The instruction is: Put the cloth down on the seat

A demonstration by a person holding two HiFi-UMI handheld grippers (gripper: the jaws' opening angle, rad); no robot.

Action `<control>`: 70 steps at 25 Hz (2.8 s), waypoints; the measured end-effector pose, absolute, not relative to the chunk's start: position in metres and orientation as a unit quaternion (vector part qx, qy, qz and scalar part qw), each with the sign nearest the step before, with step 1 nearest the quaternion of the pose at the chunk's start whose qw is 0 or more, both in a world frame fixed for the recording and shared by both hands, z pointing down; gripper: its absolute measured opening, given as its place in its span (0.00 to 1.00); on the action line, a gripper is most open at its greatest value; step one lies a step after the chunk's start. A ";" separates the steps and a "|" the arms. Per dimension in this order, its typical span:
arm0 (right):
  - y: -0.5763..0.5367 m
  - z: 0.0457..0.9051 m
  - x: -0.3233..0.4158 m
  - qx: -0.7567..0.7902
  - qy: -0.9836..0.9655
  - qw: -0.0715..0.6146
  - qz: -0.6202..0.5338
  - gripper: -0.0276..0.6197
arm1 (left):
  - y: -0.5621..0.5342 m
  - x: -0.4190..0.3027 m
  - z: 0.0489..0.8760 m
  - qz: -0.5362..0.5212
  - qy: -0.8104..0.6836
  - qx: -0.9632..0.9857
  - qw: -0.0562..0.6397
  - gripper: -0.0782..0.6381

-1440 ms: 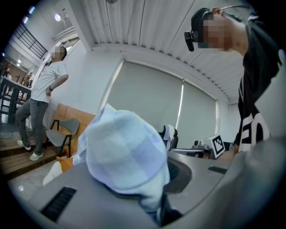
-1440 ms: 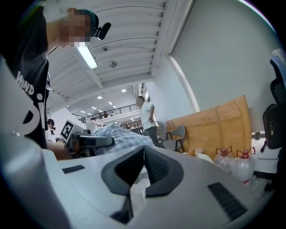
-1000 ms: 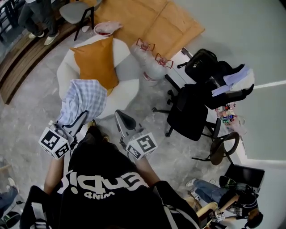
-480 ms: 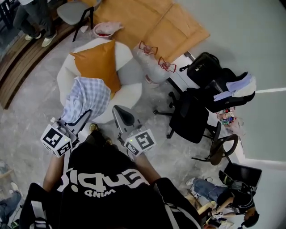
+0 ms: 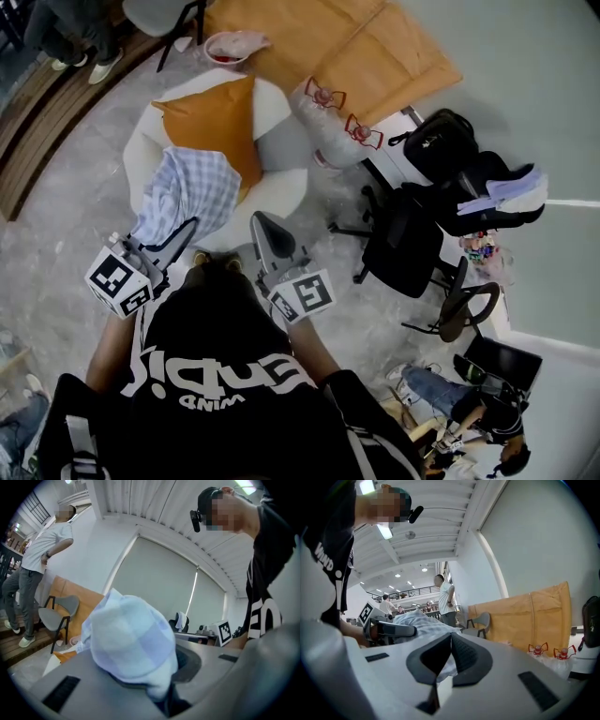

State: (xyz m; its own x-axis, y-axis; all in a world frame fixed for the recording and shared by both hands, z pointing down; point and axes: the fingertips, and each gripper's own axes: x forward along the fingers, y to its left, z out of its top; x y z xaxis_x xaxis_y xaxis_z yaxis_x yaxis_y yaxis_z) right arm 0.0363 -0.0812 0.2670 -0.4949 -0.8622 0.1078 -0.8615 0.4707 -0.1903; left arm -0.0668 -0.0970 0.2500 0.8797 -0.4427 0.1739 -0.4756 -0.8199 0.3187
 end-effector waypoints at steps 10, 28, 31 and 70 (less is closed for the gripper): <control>-0.105 0.297 0.060 -0.489 0.860 0.008 -0.143 0.08 | -0.123 -0.040 0.280 0.062 -0.250 0.943 0.211 0.21; -0.136 0.391 0.081 -0.444 0.883 -0.030 -0.150 0.08 | -0.163 -0.023 0.425 0.110 -0.272 0.916 0.273 0.21; -0.140 0.409 0.087 -0.452 0.881 -0.023 -0.141 0.08 | -0.162 -0.026 0.459 0.116 -0.271 0.911 0.287 0.21; -0.118 0.710 0.085 -0.447 0.846 -0.094 -0.275 0.08 | -0.139 0.081 0.907 0.144 -0.116 0.910 0.370 0.21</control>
